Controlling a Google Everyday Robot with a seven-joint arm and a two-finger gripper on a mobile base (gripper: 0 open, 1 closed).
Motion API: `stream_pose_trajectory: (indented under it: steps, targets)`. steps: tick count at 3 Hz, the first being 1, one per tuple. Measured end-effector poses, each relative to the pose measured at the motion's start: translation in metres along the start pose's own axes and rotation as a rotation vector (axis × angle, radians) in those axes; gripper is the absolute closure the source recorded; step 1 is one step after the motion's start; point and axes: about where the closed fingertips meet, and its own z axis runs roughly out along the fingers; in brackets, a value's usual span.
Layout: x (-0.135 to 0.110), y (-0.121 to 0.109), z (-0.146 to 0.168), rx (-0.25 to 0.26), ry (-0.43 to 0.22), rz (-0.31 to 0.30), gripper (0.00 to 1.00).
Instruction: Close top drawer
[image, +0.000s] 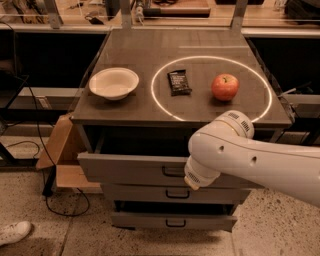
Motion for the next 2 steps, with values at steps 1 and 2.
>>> stream_pose_trajectory:
  steps: [1, 2]
  targets:
    - [-0.0091, -0.0045, 0.0029, 0.005, -0.013, 0.002, 1.0]
    - [-0.0131, -0.005, 0.0037, 0.007, -0.023, 0.003, 1.0]
